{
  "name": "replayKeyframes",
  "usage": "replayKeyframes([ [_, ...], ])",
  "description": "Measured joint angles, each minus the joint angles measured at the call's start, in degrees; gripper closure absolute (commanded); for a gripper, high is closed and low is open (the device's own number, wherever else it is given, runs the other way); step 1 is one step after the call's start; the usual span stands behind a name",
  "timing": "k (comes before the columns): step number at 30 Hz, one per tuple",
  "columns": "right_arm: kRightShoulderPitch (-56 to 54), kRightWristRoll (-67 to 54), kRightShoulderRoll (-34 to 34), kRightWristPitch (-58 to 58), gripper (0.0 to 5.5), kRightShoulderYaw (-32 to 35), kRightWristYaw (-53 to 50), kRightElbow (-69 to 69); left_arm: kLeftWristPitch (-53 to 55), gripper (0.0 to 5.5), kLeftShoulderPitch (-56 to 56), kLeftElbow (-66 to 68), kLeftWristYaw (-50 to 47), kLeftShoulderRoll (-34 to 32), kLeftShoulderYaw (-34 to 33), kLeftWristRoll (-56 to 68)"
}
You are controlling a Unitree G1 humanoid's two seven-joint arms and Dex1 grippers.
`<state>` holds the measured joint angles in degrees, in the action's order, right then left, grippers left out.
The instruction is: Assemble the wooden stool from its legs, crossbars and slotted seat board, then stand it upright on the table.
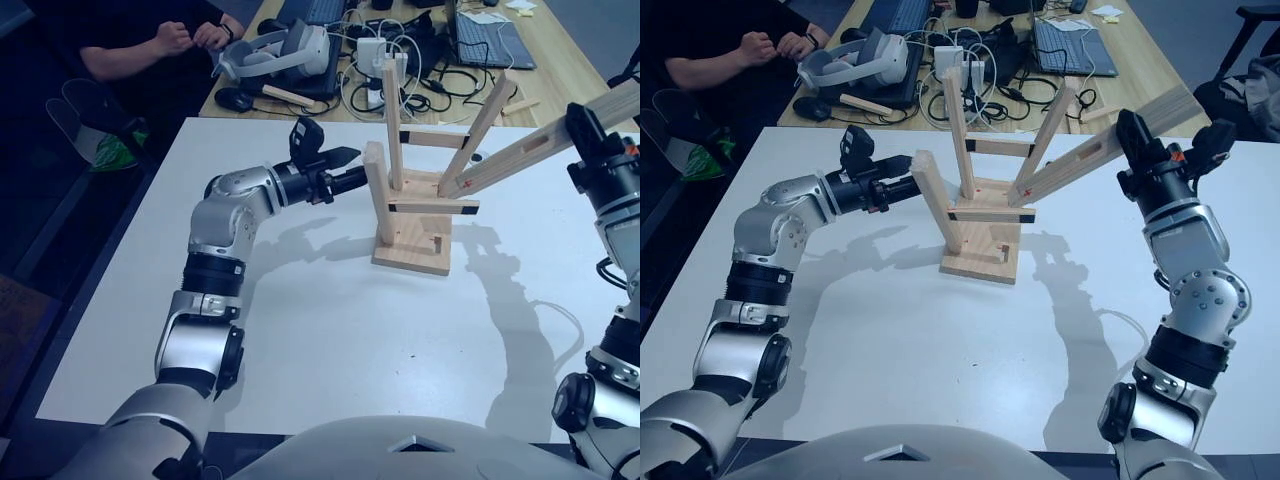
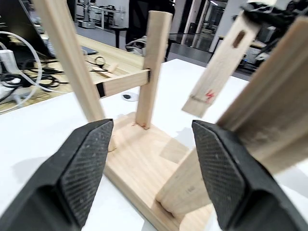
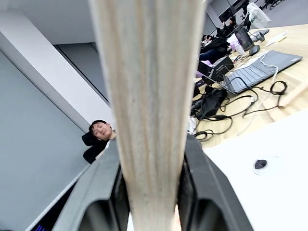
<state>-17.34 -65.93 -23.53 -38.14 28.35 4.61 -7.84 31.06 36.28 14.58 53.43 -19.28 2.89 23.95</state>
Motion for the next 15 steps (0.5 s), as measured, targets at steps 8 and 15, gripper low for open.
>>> replayKeyframes([
  [8, 10.8, 2.9, -3.9, -3.8, 4.51, 0.0, 8.9, 1.2, 9.4, 2.48, -4.5, -11.8, 0.6, -0.6, 0.0, 6.2],
  [15, 10.8, 6.8, -3.3, -0.6, 4.51, -0.1, 12.3, 4.1, 7.7, 2.48, -3.1, -7.1, -9.9, 1.4, -7.4, 6.8],
])
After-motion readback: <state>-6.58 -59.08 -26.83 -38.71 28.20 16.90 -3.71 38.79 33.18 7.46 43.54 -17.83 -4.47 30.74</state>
